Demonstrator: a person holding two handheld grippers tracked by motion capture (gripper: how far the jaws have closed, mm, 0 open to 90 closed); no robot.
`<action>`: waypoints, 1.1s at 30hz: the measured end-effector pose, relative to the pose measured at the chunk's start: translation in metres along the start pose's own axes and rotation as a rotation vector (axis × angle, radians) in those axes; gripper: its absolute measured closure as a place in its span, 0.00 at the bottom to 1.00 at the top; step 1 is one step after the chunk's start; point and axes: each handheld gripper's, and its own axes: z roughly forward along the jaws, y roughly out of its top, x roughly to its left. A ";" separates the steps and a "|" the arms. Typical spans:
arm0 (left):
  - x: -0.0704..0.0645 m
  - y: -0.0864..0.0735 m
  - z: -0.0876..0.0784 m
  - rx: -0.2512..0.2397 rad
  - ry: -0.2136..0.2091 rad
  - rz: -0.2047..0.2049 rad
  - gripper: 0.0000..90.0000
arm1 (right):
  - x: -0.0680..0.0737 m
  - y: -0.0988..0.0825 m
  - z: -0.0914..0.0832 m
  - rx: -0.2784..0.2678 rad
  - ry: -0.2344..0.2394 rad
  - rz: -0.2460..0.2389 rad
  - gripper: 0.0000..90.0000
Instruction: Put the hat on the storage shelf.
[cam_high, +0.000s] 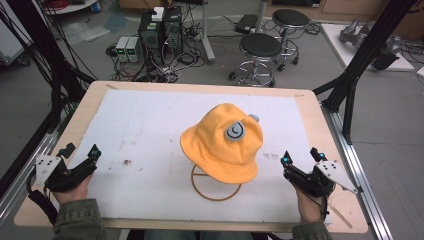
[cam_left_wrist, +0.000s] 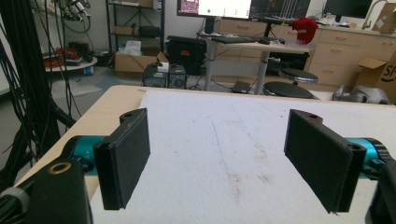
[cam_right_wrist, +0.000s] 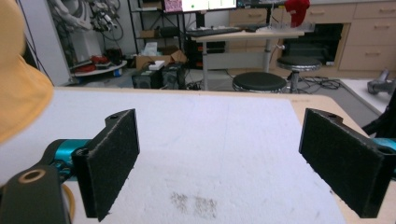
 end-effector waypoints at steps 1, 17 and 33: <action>0.000 0.000 0.000 0.000 0.001 0.000 0.25 | -0.001 -0.003 0.001 0.008 -0.005 0.001 0.12; 0.003 -0.006 -0.001 0.016 0.006 -0.004 0.26 | -0.004 -0.024 0.012 0.055 -0.059 -0.021 0.12; 0.004 -0.005 -0.003 0.011 0.007 -0.017 0.26 | -0.005 -0.025 0.010 0.046 -0.045 -0.003 0.13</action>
